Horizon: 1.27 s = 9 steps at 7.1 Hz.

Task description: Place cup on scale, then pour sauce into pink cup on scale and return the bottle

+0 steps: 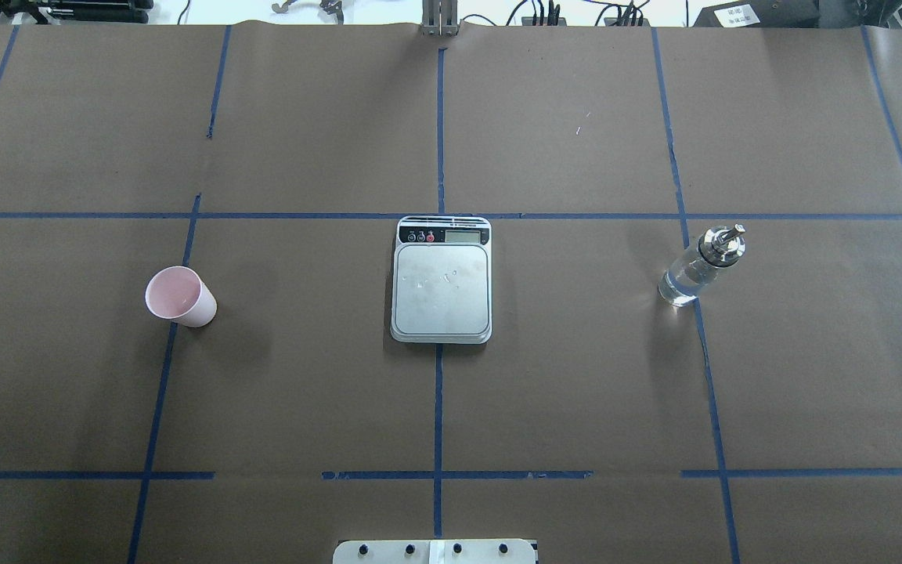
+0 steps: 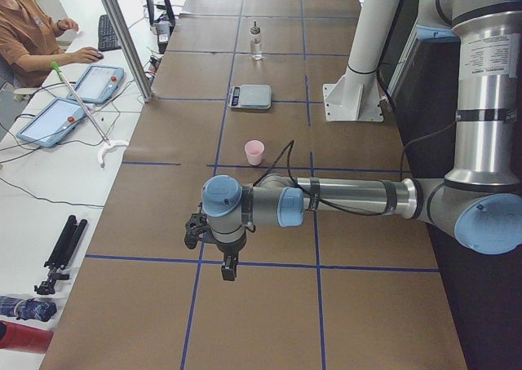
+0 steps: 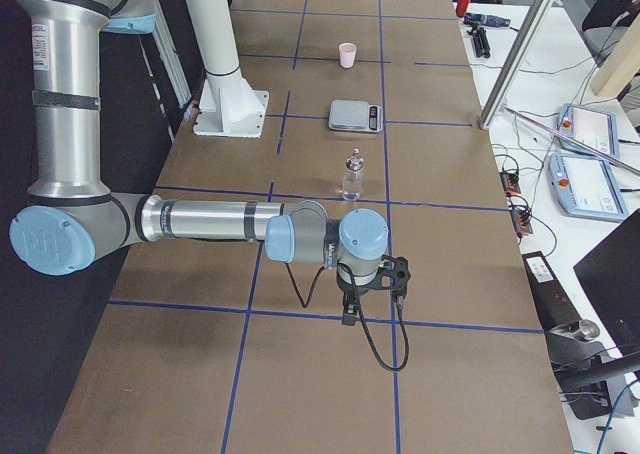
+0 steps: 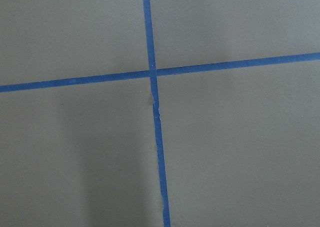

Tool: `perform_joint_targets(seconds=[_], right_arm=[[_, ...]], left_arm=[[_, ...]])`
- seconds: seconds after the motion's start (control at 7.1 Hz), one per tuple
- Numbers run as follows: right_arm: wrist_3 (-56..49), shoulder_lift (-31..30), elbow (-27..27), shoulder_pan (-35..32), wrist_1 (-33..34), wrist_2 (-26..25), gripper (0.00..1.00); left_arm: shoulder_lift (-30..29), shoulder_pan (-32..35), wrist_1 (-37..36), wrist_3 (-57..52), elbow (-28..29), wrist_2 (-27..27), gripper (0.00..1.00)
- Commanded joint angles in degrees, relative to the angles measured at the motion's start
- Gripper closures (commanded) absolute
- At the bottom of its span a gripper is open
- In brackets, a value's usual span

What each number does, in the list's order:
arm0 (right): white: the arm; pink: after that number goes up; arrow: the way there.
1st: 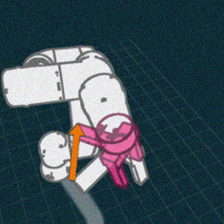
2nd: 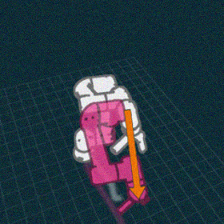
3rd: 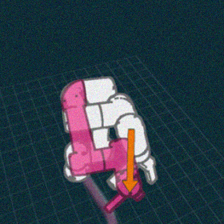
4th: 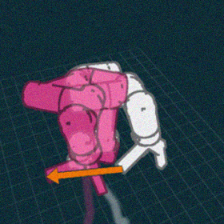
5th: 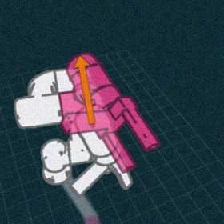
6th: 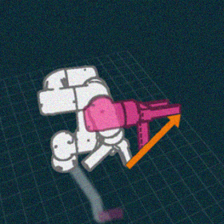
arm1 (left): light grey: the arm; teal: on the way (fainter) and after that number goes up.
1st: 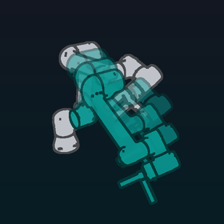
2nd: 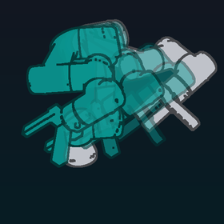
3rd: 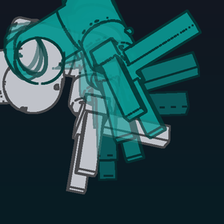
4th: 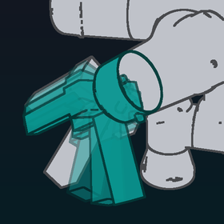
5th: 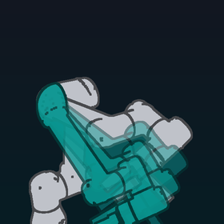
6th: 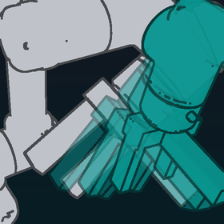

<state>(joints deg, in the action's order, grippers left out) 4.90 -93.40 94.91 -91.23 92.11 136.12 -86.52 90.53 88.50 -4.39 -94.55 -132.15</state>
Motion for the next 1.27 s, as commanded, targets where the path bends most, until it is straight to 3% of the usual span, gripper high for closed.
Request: perform_joint_targets(seconds=[0.0, 0.56, 1.13], right_arm=[[-0.07, 0.05, 0.1, 0.0, -0.09, -0.24, 0.0], [0.72, 0.67, 0.19, 0.0, 0.0, -0.33, 0.0], [0.72, 1.9, 0.63, 0.17, -0.09, 0.02, 0.0]], left_arm=[[-0.05, 0.0, 0.09, 0.0, -0.1, -0.04, 0.0], [-2.49, 0.0, 0.53, 0.0, -0.72, -0.04, 0.0], [-5.84, -2.0, 0.27, 0.79, -8.69, -6.37, 0.0]])
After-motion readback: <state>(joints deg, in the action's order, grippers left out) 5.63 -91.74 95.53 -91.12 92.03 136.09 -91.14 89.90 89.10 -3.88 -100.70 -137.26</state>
